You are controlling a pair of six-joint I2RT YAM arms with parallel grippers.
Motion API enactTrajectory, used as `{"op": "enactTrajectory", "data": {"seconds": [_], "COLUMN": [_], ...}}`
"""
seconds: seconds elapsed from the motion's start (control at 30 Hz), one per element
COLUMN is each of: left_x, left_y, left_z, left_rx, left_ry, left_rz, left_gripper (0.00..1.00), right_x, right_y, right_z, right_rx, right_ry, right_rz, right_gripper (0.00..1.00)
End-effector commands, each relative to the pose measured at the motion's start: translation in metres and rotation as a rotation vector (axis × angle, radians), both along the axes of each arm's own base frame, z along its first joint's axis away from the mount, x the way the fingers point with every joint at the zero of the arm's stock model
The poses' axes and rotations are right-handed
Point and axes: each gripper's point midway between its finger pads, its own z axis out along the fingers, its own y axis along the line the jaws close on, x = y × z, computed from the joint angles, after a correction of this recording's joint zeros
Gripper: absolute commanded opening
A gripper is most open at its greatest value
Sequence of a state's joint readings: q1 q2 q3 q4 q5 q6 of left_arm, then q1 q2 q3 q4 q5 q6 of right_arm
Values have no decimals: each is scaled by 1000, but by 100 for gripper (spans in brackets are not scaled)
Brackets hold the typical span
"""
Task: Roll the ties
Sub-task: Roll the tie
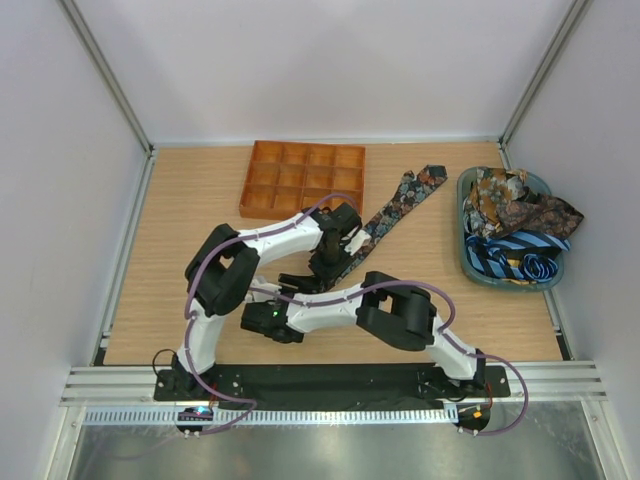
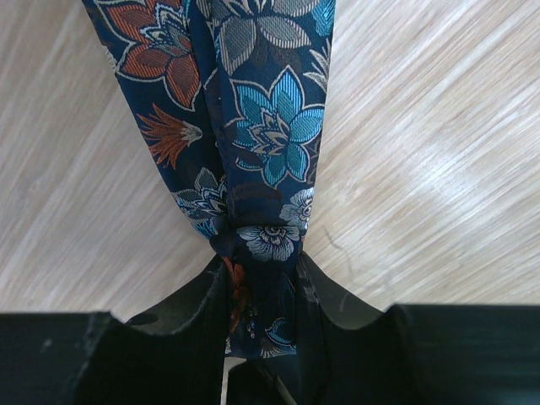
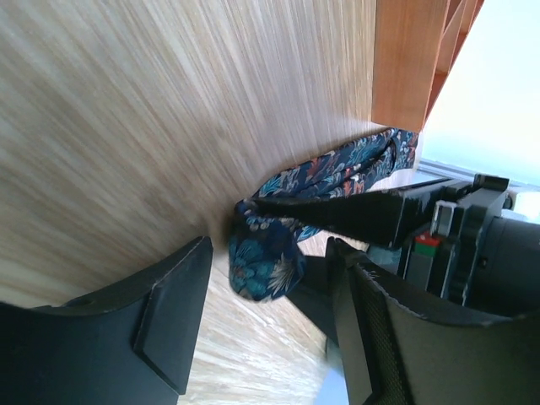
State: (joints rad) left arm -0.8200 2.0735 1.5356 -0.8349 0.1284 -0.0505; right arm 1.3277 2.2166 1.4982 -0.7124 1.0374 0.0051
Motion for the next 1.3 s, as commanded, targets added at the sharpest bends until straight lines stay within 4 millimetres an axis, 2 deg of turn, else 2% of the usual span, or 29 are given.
{"op": "enactTrajectory", "data": {"seconds": [0.0, 0.17, 0.37, 0.47, 0.5, 0.57, 0.67, 0.77, 0.97, 1.0, 1.07, 1.27], "left_x": [-19, -18, -17, -17, -16, -15, -12, -6, 10, 13, 18, 40], "left_y": [16, 15, 18, 18, 18, 17, 13, 7, 2, 1, -3, -15], "left_z": [-3, -2, -2, -1, 0, 2, 7, 15, 35, 38, 49, 87], "left_rx": [71, 74, 84, 85, 83, 76, 49, 19, -20, -26, -65, -168], "left_ry": [97, 102, 93, 87, 84, 77, 56, 30, -72, -90, -131, -280], "left_rz": [15, 15, 19, 19, 22, 20, 18, 19, 29, 31, 40, 80], "left_gripper": [28, 28, 29, 29, 29, 30, 34, 42, 52, 65, 75, 77], "right_x": [0, 1, 3, 3, 4, 3, 2, 0, -4, -4, -5, -10], "right_y": [-3, -9, -19, -22, -22, -22, -18, -14, -12, -10, -9, -4], "right_z": [-19, -29, -40, -43, -43, -43, -40, -39, -35, -31, -30, -21], "right_rx": [-20, -38, -82, -91, -87, -79, -45, -22, 33, 53, 69, 147], "right_ry": [75, 116, 141, 150, 146, 150, 154, 161, 165, 166, 168, 186], "right_rz": [-17, -40, -75, -87, -91, -95, -95, -85, -74, -71, -66, -53], "right_gripper": [63, 61, 51, 43, 36, 29, 24, 22, 22, 22, 22, 21]}}
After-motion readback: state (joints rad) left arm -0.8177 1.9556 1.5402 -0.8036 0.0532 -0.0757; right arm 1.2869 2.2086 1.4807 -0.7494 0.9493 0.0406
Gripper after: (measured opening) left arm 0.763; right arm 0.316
